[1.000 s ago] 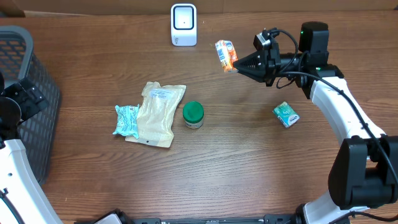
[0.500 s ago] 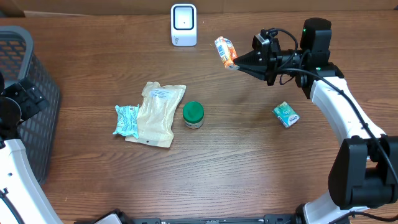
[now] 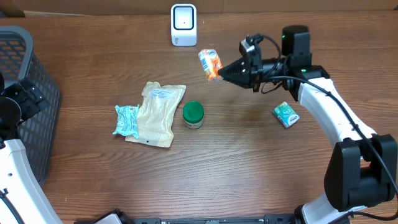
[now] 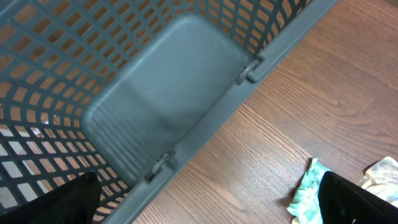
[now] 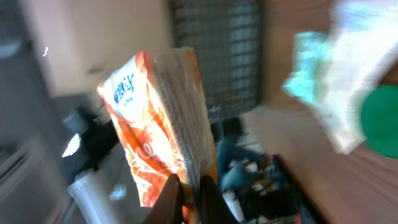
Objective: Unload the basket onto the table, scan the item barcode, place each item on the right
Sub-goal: 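Carry the orange tissue pack to the scanner and hold it there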
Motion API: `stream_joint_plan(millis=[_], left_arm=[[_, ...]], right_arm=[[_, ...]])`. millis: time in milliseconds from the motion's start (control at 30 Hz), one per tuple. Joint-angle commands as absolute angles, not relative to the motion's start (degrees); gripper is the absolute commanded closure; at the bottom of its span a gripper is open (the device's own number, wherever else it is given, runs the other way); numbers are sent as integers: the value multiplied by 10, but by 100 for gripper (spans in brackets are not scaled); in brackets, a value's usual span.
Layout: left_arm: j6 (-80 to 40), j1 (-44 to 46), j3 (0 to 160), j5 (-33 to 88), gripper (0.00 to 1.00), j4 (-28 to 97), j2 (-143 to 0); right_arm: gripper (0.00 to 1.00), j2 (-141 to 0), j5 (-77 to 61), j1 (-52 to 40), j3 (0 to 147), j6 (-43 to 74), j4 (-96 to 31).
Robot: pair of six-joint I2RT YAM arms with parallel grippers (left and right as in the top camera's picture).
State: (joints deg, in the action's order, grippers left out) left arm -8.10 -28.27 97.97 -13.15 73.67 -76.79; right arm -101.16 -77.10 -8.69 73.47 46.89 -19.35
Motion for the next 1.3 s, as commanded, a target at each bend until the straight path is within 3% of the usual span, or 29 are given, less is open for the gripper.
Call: stream_joint_plan(millis=[0,267,467,833,1100,1267], left_arm=[[-73,-284,985,-139,0,735,-769],[-73,-284,985,-139,0,735,-769],[-73,-284,985,-139,0,735,-769],[-73,-284,985,-139,1,735,-769],[-73,-284,985,-139,0,735,-769],[-73,-284,985,-139,1,735,-769]], right_arm=[[96,-1008,-566,-93,735,360,-277],[96,-1011,-285,-102,854,276,-502],[96,-1069,-25,-156,1145,239,-648],[96,-1207,343,-295,1203,-21,-294],[96,-1343,366,-323,1203,-298,-90],[96,-1405,360,-322,1203,-336,-15]])
